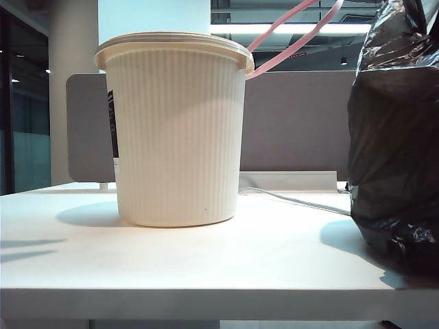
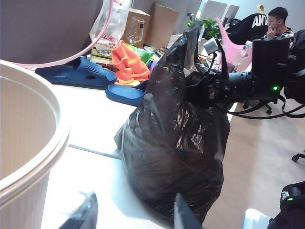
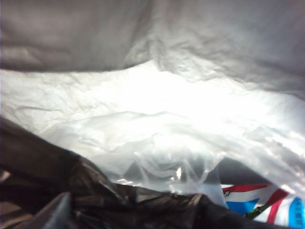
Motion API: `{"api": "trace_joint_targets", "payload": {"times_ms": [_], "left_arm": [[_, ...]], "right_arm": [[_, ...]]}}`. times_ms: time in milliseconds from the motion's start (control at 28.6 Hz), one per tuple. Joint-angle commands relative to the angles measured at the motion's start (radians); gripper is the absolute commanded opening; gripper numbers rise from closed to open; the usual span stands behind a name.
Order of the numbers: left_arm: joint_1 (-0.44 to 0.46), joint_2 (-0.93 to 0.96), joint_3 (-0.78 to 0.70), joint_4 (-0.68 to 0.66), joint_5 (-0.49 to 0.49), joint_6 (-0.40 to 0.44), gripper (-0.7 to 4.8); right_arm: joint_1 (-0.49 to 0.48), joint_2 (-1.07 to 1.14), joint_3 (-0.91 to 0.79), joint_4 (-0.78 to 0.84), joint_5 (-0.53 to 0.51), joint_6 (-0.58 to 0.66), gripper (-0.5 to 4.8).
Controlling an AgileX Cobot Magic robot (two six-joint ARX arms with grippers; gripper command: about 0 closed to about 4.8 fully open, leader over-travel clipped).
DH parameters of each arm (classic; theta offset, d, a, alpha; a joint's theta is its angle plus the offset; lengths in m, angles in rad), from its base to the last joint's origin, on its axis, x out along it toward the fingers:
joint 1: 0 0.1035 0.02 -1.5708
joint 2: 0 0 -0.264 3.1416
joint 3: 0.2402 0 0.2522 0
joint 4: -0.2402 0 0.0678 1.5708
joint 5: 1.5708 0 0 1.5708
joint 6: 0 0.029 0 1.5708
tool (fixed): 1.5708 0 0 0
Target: Open the ring lid of the trash can, pull out the black garbage bag inside, and place it on the table.
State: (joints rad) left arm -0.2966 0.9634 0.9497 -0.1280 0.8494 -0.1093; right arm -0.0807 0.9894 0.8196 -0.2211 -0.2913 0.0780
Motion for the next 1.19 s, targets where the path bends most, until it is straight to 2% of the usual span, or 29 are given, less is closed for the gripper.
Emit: {"api": "trace_joint_targets", "payload": {"times_ms": [35, 770, 875, 980, 1190], "left_arm": [[-0.001, -0.003, 0.002, 0.018, 0.008, -0.003, 2.06], [-0.001, -0.003, 0.002, 0.019, 0.054, -0.003, 2.06], [-0.001, -0.003, 0.002, 0.019, 0.054, -0.003, 2.06], [-0.001, -0.003, 0.002, 0.019, 0.054, -0.004, 2.06], [-0.001, -0.003, 0.002, 0.018, 0.057, -0.021, 2.06]], "right_arm": [[0.001, -0.044, 0.005, -0.028, -0.007, 0.001, 3.39], [0.001, -0.317, 0.005, -0.323, 0.031, 0.002, 3.38], [0.001, -0.333, 0.005, -0.322, 0.062, 0.003, 3.28], [0.001, -0.331, 0.005, -0.304, 0.072, 0.003, 2.78], [0.001, -0.327, 0.005, -0.298, 0.069, 0.008, 2.79]]}}
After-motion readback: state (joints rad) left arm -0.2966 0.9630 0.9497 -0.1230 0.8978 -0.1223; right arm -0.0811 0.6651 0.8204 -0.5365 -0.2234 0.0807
